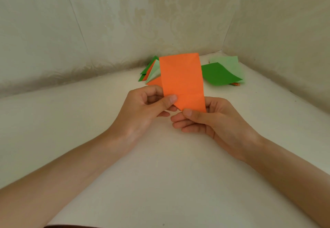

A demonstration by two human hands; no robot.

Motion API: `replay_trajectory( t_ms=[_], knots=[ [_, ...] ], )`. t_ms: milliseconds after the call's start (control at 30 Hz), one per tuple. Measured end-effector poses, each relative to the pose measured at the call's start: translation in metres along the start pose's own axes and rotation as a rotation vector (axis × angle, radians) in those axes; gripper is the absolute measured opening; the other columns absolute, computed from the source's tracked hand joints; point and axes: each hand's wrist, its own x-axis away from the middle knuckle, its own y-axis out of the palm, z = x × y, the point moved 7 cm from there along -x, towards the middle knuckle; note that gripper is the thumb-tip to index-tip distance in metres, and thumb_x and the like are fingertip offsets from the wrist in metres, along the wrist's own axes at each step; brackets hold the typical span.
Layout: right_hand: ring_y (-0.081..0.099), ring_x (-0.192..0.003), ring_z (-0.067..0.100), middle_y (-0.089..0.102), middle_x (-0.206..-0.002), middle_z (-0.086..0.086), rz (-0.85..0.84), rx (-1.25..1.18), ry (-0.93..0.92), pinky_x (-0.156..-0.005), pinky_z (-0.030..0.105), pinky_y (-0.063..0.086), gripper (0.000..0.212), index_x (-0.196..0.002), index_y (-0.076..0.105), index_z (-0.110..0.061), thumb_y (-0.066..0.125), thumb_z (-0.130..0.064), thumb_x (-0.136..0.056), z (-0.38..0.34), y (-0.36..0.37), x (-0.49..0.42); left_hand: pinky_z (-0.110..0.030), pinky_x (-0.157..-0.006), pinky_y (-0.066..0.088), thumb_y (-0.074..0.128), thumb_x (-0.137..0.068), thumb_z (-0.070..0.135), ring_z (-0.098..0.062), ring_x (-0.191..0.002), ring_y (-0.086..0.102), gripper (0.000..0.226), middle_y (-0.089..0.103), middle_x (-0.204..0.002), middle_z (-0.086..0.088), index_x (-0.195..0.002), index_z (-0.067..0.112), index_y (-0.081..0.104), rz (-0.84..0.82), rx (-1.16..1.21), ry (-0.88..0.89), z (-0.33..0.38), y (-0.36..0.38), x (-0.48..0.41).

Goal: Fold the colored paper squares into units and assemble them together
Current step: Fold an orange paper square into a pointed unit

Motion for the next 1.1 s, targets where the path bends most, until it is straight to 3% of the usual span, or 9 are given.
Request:
replay_trajectory(
  t_ms=[100, 200, 300, 400, 567, 667, 767, 900, 1100],
  knots=[
    [0.069, -0.090, 0.018, 0.072, -0.101, 0.002, -0.002, 0.175, -0.155, -0.074, 0.022, 0.054, 0.062, -0.124, 0.039, -0.031, 0.073, -0.013, -0.075, -0.009, -0.009, 0.000, -0.016, -0.060, 0.051, 0.066, -0.080, 0.013, -0.007, -0.062, 0.064, 0.006, 0.069, -0.067, 0.000, -0.081, 0.008, 0.069, 0.013, 0.082, -0.072, -0.004, -0.004, -0.001],
    [0.062, -0.105, 0.022, 0.061, -0.121, 0.001, -0.132, 0.299, -0.316, -0.084, 0.024, 0.048, 0.082, -0.135, 0.023, -0.043, 0.060, 0.004, -0.079, -0.016, -0.010, 0.001, -0.017, -0.059, 0.052, 0.067, -0.073, 0.017, -0.007, -0.061, 0.063, 0.013, 0.068, -0.066, -0.001, -0.081, 0.008, 0.068, 0.005, 0.152, -0.140, -0.008, -0.006, -0.003],
    [0.059, -0.104, 0.014, 0.058, -0.119, 0.003, -0.112, 0.350, -0.394, -0.083, 0.023, 0.046, 0.066, -0.130, 0.041, -0.031, 0.051, 0.010, -0.078, -0.018, -0.008, -0.001, -0.018, -0.060, 0.053, 0.067, -0.069, 0.017, -0.008, -0.063, 0.065, 0.018, 0.070, -0.071, -0.002, -0.086, 0.010, 0.068, -0.025, 0.189, -0.143, -0.006, -0.005, -0.003],
    [0.060, -0.092, 0.001, 0.065, -0.101, -0.017, -0.027, 0.330, -0.411, -0.079, 0.016, 0.046, 0.037, -0.108, 0.059, -0.021, 0.060, -0.001, -0.077, -0.018, -0.009, -0.002, -0.018, -0.060, 0.053, 0.067, -0.069, 0.018, -0.010, -0.065, 0.066, 0.019, 0.071, -0.073, -0.003, -0.086, 0.011, 0.067, -0.074, 0.167, -0.130, -0.004, 0.000, 0.000],
    [0.062, -0.081, 0.000, 0.070, -0.084, -0.013, 0.051, 0.275, -0.447, -0.076, 0.014, 0.047, 0.010, -0.087, 0.070, -0.019, 0.065, -0.014, -0.079, -0.024, -0.014, 0.001, -0.019, -0.066, 0.053, 0.065, -0.072, 0.022, -0.014, -0.084, 0.071, 0.019, 0.074, -0.086, -0.003, -0.088, 0.012, 0.068, -0.130, 0.126, -0.080, 0.001, 0.007, 0.003],
    [0.061, -0.078, 0.005, 0.072, -0.080, -0.005, 0.149, 0.207, -0.435, -0.076, 0.025, 0.051, 0.009, -0.080, 0.074, -0.024, 0.067, -0.018, -0.078, -0.024, -0.019, 0.002, -0.019, -0.069, 0.053, 0.063, -0.074, 0.025, -0.016, -0.089, 0.071, 0.016, 0.074, -0.090, -0.003, -0.082, 0.016, 0.074, -0.134, 0.158, -0.053, 0.005, 0.008, 0.004],
    [0.060, -0.079, 0.028, 0.069, -0.088, 0.018, 0.213, 0.234, -0.399, -0.074, 0.039, 0.050, 0.017, -0.087, 0.071, -0.009, 0.068, -0.023, -0.078, -0.021, -0.021, 0.003, -0.019, -0.068, 0.053, 0.067, -0.070, 0.023, -0.014, -0.084, 0.071, 0.016, 0.074, -0.085, -0.004, -0.081, 0.016, 0.074, -0.136, 0.125, -0.033, 0.007, 0.011, 0.005],
    [0.065, -0.068, 0.011, 0.071, -0.075, 0.000, 0.227, 0.167, -0.360, -0.063, 0.022, 0.050, 0.013, -0.091, 0.056, -0.011, 0.065, -0.010, -0.081, -0.018, -0.019, 0.003, -0.017, -0.064, 0.054, 0.066, -0.077, 0.012, -0.011, -0.076, 0.071, 0.011, 0.074, -0.080, -0.005, -0.086, 0.006, 0.069, -0.079, 0.055, -0.036, 0.004, 0.007, 0.003],
    [0.058, -0.054, 0.016, 0.067, -0.068, 0.007, 0.259, 0.042, -0.228, -0.053, 0.026, 0.048, 0.029, -0.104, 0.053, -0.012, 0.066, -0.013, -0.079, -0.012, -0.023, -0.001, -0.016, -0.061, 0.053, 0.064, -0.081, 0.008, -0.011, -0.074, 0.071, 0.006, 0.074, -0.077, -0.003, -0.084, 0.009, 0.069, -0.091, 0.026, -0.065, 0.001, 0.006, 0.004]
  ],
)
